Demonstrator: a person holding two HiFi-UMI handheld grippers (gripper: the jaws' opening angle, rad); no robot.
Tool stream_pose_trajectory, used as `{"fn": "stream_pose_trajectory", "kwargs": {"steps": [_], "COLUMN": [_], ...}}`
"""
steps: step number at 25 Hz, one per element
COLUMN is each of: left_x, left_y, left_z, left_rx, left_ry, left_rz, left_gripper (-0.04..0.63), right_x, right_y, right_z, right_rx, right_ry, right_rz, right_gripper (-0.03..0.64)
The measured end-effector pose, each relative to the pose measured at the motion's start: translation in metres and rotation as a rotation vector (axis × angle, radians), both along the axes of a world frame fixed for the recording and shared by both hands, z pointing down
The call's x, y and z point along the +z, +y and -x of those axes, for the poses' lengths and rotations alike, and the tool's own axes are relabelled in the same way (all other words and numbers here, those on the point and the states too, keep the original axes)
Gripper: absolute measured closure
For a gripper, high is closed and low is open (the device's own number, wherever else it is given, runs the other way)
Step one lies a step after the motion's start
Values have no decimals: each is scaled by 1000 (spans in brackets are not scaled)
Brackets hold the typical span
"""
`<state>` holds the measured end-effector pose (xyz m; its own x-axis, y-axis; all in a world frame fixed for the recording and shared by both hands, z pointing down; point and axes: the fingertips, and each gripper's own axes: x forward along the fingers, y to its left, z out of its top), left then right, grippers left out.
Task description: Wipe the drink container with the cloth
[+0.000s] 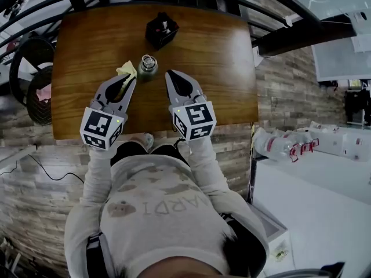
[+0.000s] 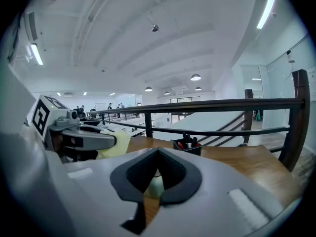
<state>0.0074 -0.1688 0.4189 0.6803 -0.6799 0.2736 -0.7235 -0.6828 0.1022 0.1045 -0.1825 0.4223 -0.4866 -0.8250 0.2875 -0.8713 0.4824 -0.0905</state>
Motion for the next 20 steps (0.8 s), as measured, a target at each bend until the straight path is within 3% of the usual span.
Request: {"fn": "stream_pose_trajectory", "kwargs": {"steps": [20], "left_x": [-63], "left_y": [38], "left_z": [22], "left_rx": [-94], "left_ry": [36], "left_rz": [-153], "left_gripper": [565], "right_x": [-60], "right_y": [50], "right_z": [-30], "right_rx": [78], "right_ry": [2], "right_rz": [-148], "right_gripper": [606]}}
